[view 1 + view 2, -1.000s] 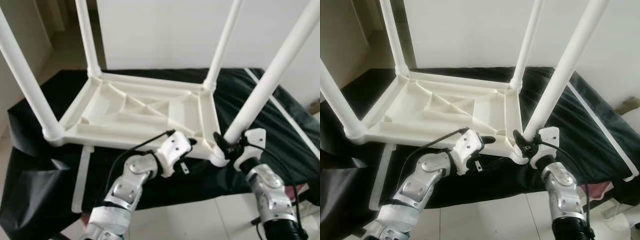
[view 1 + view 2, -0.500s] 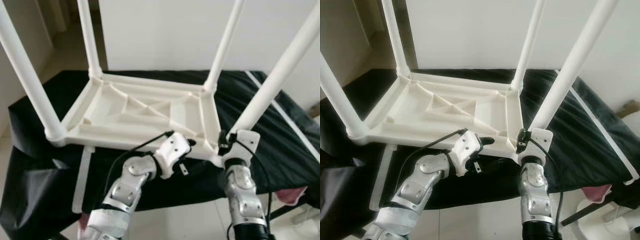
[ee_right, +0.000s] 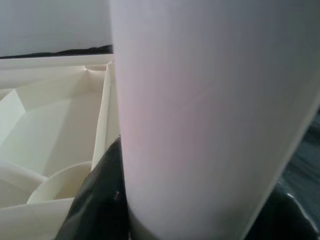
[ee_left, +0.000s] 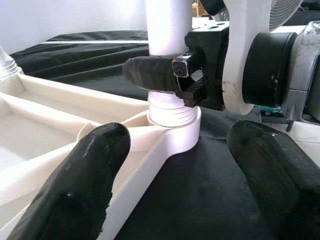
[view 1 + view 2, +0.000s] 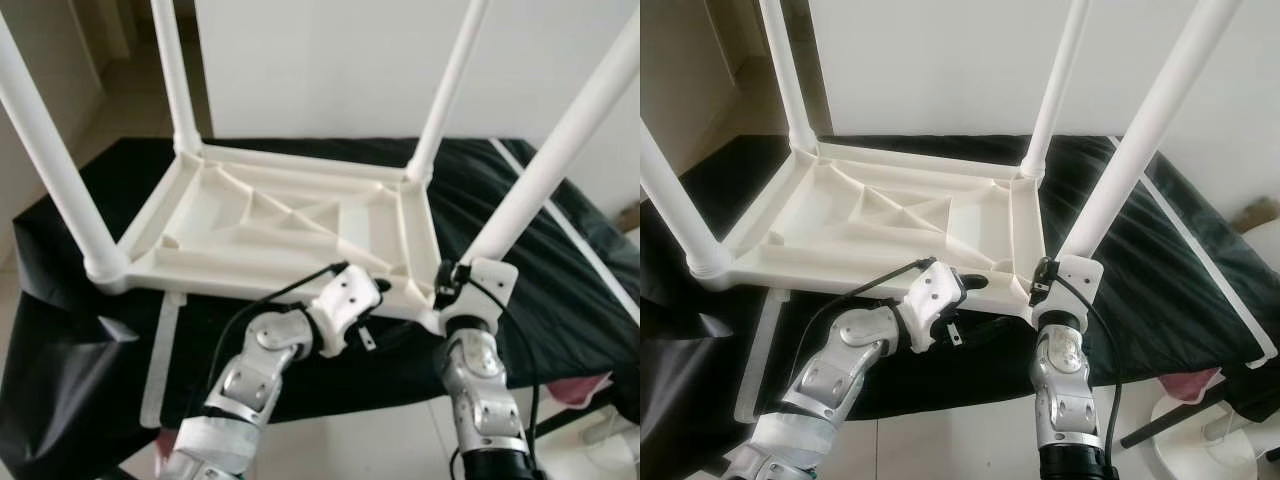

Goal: Building children table

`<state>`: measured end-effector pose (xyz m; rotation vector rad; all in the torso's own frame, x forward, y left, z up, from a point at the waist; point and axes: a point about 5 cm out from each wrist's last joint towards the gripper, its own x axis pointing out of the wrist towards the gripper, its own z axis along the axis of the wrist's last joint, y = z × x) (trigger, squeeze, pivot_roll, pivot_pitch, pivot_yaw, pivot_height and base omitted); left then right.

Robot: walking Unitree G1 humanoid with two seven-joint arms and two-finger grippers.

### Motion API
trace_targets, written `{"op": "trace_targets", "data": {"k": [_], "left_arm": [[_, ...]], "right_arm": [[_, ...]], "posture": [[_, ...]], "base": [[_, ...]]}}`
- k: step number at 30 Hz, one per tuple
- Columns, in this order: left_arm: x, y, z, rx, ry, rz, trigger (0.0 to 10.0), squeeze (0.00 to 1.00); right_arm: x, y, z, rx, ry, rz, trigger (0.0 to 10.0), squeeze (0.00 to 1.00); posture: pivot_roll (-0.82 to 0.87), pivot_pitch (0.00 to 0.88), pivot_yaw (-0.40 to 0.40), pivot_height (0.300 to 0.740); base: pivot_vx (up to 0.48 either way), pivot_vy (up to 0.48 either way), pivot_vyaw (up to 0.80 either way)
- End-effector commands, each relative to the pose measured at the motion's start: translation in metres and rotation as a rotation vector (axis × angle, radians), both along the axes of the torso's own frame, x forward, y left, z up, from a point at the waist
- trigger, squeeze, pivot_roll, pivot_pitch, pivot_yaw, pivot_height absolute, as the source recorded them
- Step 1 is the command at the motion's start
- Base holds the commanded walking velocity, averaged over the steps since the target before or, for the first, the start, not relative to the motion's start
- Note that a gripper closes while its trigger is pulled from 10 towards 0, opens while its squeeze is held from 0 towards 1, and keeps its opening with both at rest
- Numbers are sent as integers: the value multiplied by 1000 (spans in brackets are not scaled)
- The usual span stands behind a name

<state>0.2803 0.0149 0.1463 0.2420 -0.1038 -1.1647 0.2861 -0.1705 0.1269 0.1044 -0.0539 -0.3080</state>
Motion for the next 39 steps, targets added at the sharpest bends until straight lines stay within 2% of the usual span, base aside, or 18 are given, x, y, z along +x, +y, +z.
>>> {"op": "trace_targets", "data": {"k": [1, 17, 18, 19, 23, 24, 31, 33, 35, 38, 39], "left_arm": [[2, -1, -2, -14, -4, 91, 10000, 0], [-1, 0, -3, -14, -1, 87, 10000, 0], [-1, 0, -3, -14, -1, 87, 10000, 0], [-1, 0, -2, -14, -2, 89, 10000, 0], [0, 1, -1, -15, -4, 91, 10000, 0], [0, 1, -1, -14, -4, 91, 10000, 0], [0, 1, -1, -13, -5, 90, 10000, 0], [1, 1, 0, -14, -7, 91, 10000, 0], [1, 1, 0, -14, -7, 91, 10000, 0], [2, 1, 2, -18, -11, 93, 10000, 0], [2, 1, 2, -18, -11, 93, 10000, 0]], "right_arm": [[-4, -4, -9, 26, 34, -16, 10000, 1000], [-13, -14, -7, 45, -2, 59, 10000, 1000], [-14, -14, -7, 52, -2, 73, 10000, 812], [-14, -15, -8, 55, -7, 114, 10000, 0], [-16, -17, -8, 56, -14, 184, 10000, 0], [-16, -19, -6, 36, -23, 231, 10000, 0], [-13, -24, -3, -11, -27, 335, 10000, 0], [-8, -33, 2, -69, -25, 405, 10000, 0], [-8, -33, 2, -69, -25, 405, 10000, 0], [1, -44, 11, -157, -22, 513, 10000, 0], [1, -44, 11, -157, -22, 513, 10000, 0]], "posture": [[53, 0, -65, 740], [46, 0, -64, 740], [47, 0, -65, 740], [47, 0, -65, 740], [47, 0, -64, 740], [46, 0, -63, 740], [41, 0, -57, 740], [39, 0, -55, 740], [39, 0, -55, 740], [40, 0, -54, 740], [40, 0, -54, 740]], "base": [[0, 0, 0], [0, 0, 0], [0, 0, 0], [0, 0, 0], [0, 0, 0], [0, 0, 0], [0, 0, 0], [0, 0, 0], [0, 0, 0], [0, 0, 0], [0, 0, 0]]}}
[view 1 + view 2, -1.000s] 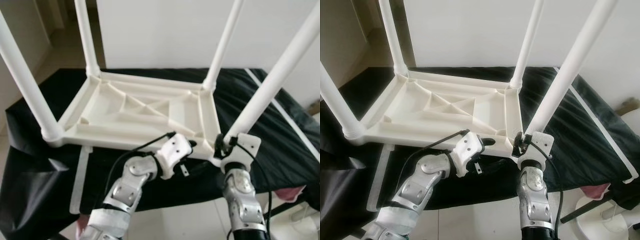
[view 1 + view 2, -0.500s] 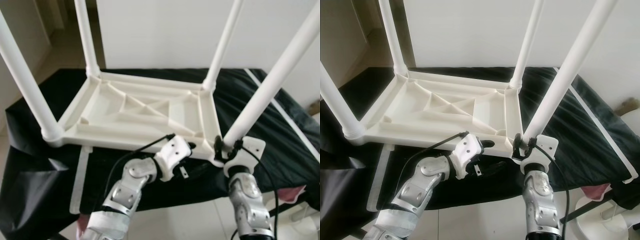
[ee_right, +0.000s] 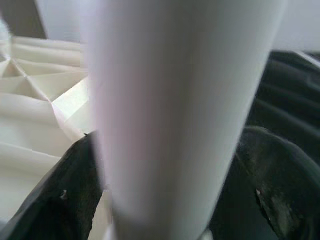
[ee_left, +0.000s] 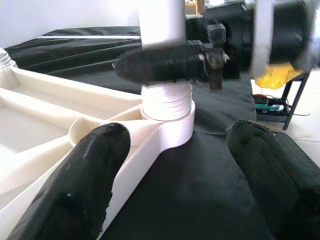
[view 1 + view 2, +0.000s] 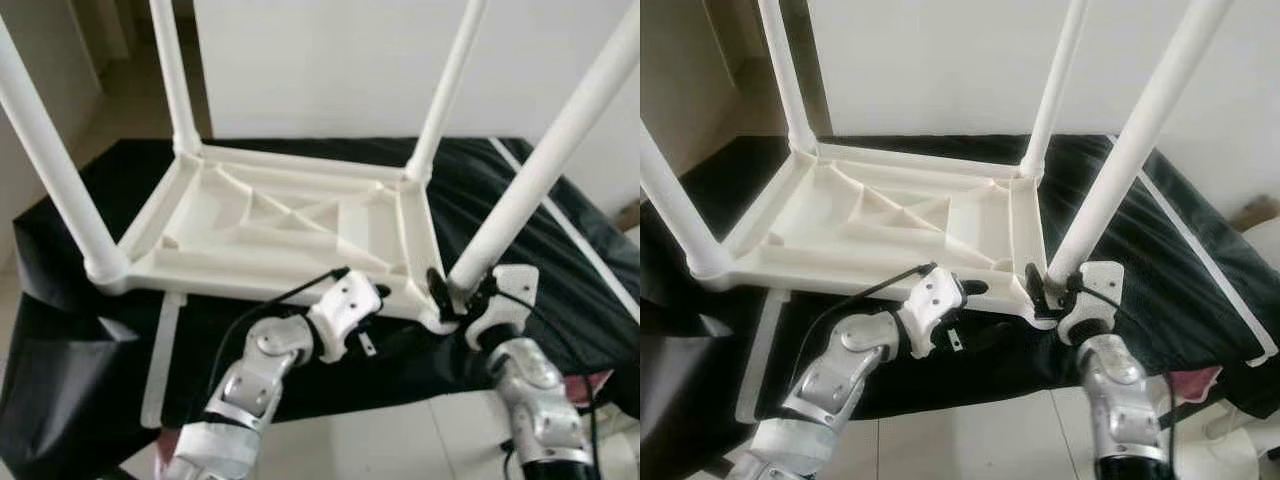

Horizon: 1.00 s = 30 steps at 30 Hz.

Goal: Building children table

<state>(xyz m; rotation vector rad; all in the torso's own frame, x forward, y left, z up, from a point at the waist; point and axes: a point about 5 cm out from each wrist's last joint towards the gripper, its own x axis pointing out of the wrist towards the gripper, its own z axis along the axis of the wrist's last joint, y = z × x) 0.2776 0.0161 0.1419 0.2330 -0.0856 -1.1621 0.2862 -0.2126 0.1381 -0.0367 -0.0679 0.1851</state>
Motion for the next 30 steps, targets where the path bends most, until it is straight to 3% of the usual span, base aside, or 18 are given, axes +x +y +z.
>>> {"op": "trace_targets", "data": {"k": [1, 9, 13, 14, 16, 17, 25, 26, 27, 28, 30], "left_arm": [[5, -1, 7, -20, -32, 89, 10000, 0], [6, 1, 8, -20, -37, 96, 10000, 0], [6, 1, 9, -21, -39, 99, 10000, 0], [7, 2, 9, -21, -40, 102, 10000, 0], [7, 2, 9, -21, -40, 103, 10000, 0], [7, 3, 9, -21, -41, 106, 10000, 0], [6, 3, 9, -19, -40, 105, 10000, 0], [6, 3, 9, -19, -41, 105, 10000, 0], [7, 3, 9, -19, -41, 105, 10000, 0], [7, 4, 9, -19, -41, 105, 10000, 0], [7, 4, 9, -18, -41, 106, 10000, 0]], "right_arm": [[4, -3, 2, -22, -3, 57, 10000, 0], [15, -2, -3, -112, 52, 219, 10000, 0], [15, -2, -7, -124, 66, 234, 9686, 0], [15, -3, -10, -122, 76, 236, 4078, 0], [14, -4, -12, -121, 82, 242, 4078, 0], [14, -5, -13, -117, 87, 247, 0, 0], [11, -9, -18, -98, 91, 250, 0, 0], [10, -10, -19, -92, 94, 244, 3059, 0], [10, -10, -19, -89, 96, 241, 3059, 0], [9, -10, -20, -76, 95, 227, 10000, 0], [7, -11, -20, -59, 88, 197, 10000, 0]], "posture": [[43, 0, -55, 740], [54, 0, -60, 740], [58, 0, -63, 740], [58, 0, -63, 740], [63, 0, -65, 740], [64, 0, -65, 740], [64, 0, -60, 740], [64, 0, -60, 740], [64, 0, -60, 740], [64, 0, -59, 740], [64, 0, -59, 740]], "base": [[0, 0, 0], [0, 0, 0], [0, 0, 0], [0, 0, 0], [0, 0, 0], [0, 0, 0], [0, 0, 0], [0, 0, 0], [0, 0, 0], [0, 0, 0], [0, 0, 0]]}}
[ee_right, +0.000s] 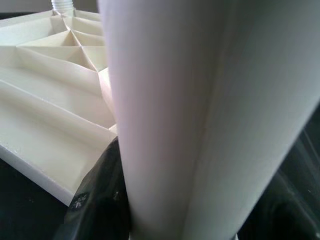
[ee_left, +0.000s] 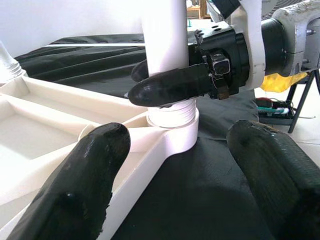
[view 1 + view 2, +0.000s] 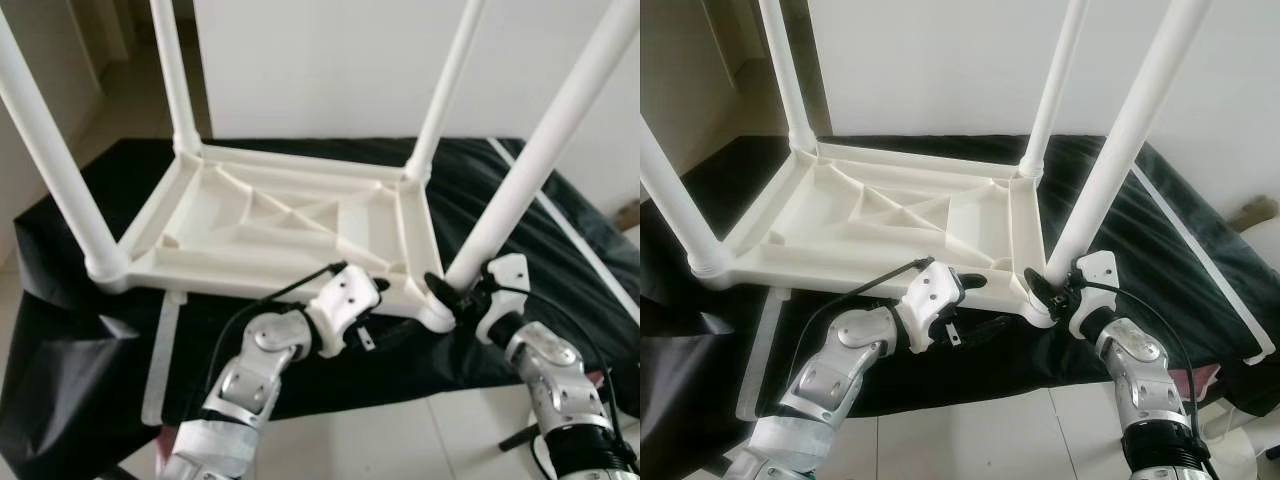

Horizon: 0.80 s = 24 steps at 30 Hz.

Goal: Building children table

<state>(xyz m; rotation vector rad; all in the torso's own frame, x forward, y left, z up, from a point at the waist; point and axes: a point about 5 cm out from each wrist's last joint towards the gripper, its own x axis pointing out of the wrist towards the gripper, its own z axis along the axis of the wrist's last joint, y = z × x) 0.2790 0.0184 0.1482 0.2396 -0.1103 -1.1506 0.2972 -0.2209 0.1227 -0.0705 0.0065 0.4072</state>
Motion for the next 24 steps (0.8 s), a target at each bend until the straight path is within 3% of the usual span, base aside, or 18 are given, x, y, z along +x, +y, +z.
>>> {"op": "trace_targets", "data": {"k": [1, 4, 10, 14, 18, 24], "left_arm": [[5, 2, 3, -10, -17, 97, 10000, 0], [4, 2, 2, -8, -15, 93, 10000, 0], [3, 2, 1, -6, -11, 90, 10000, 0], [1, 1, 0, -4, -5, 84, 10000, 0], [2, 1, -1, -3, -4, 85, 10000, 0], [1, 0, -1, -1, -3, 81, 10000, 0]], "right_arm": [[-4, -2, -5, -13, 12, -22, 10000, 0], [-5, -1, -5, -28, -16, -132, 10000, 0], [-7, 5, -10, 3, -13, -218, 10000, 0], [-10, 15, -20, 50, 31, -324, 10000, 0], [-11, 19, -24, 67, 46, -352, 10000, 0], [-14, 32, -34, 129, 89, -531, 10000, 0]], "posture": [[64, 0, -59, 740], [61, 0, -56, 740], [59, 0, -53, 740], [58, 0, -52, 740], [59, 0, -50, 740], [66, 0, -48, 740]], "base": [[0, 0, 0], [0, 0, 0], [0, 0, 0], [0, 0, 0], [0, 0, 0], [0, 0, 0]]}}
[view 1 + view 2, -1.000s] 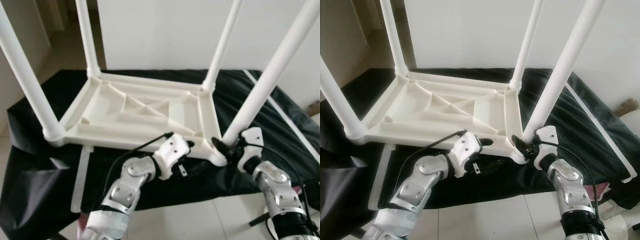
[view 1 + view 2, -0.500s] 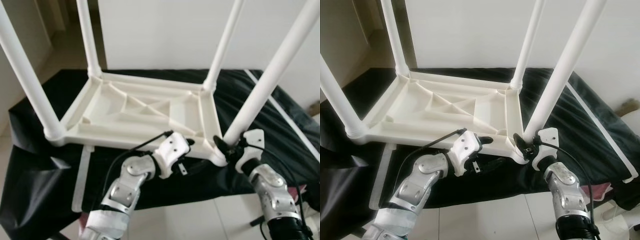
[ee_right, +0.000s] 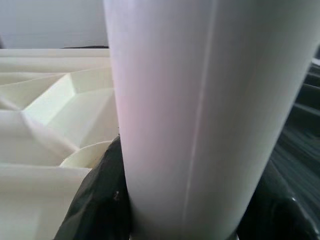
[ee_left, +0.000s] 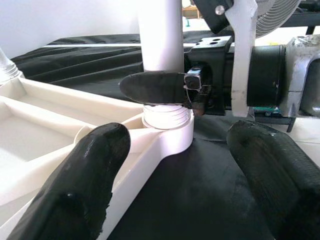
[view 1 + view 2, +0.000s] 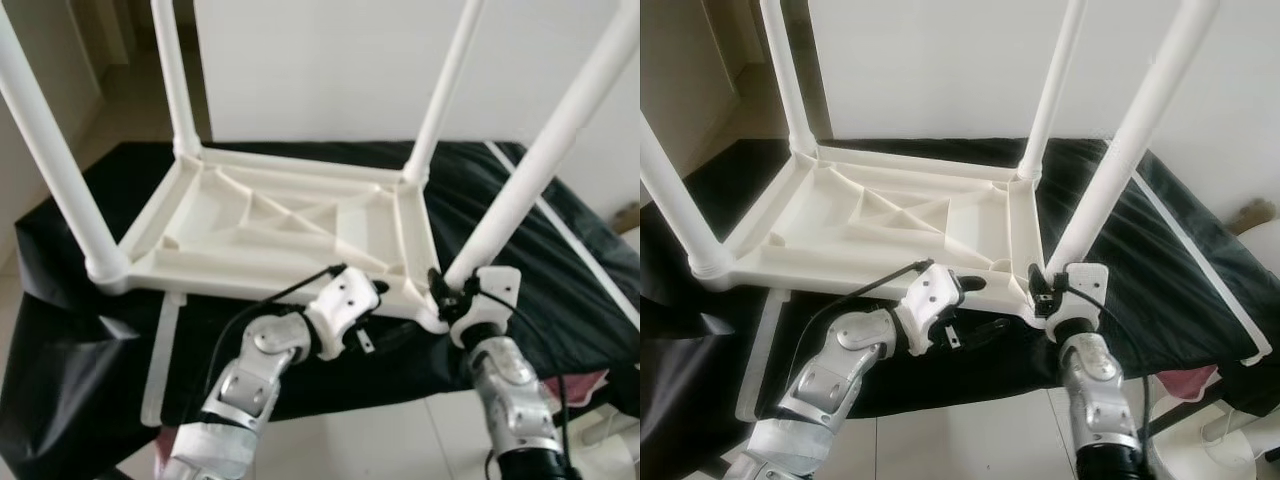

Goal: Building children table

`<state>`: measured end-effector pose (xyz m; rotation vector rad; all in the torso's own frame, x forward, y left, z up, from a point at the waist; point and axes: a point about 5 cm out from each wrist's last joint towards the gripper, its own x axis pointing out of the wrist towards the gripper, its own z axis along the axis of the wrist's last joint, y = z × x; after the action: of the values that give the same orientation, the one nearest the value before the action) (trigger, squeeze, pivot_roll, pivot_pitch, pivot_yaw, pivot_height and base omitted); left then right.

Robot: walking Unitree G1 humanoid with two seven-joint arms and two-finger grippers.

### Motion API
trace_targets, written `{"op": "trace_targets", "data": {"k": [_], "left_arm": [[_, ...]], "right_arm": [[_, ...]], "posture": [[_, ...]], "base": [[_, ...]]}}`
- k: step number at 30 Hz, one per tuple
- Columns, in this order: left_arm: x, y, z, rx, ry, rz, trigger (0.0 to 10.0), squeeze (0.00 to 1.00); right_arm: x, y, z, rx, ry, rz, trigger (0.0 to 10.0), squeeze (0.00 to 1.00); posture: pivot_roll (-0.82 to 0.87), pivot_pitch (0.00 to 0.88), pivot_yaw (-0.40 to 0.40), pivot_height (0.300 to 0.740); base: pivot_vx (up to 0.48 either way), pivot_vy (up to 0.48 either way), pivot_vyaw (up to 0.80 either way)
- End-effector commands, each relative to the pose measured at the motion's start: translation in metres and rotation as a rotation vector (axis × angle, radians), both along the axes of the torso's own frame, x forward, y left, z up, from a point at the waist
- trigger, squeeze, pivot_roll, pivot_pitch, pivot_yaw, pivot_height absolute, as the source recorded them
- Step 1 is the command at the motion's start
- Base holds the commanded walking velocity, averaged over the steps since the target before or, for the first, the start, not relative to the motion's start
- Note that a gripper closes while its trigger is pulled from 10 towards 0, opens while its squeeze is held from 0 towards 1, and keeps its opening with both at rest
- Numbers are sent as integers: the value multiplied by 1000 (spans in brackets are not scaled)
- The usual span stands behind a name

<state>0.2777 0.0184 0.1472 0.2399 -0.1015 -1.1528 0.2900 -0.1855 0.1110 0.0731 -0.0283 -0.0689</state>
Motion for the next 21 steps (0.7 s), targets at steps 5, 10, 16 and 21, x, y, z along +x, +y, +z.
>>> {"op": "trace_targets", "data": {"k": [5, 10, 16, 21], "left_arm": [[2, 2, -2, 4, -9, 85, 10000, 0], [2, 1, -2, 0, -6, 90, 10000, 0], [2, 0, -2, 1, -9, 85, 10000, 0], [3, 1, -2, 5, -13, 79, 10000, 0]], "right_arm": [[-5, 1, -21, 56, 118, -148, 10000, 0], [0, 5, -19, 105, 117, -247, 10000, 0], [2, 13, -16, 88, 107, -221, 10000, 0], [2, 13, -16, 90, 108, -222, 10000, 0]], "posture": [[75, 0, -56, 740], [78, 0, -59, 740], [78, 0, -56, 740], [75, 0, -53, 740]], "base": [[0, 0, 0], [0, 0, 0], [0, 0, 0], [0, 0, 0]]}}
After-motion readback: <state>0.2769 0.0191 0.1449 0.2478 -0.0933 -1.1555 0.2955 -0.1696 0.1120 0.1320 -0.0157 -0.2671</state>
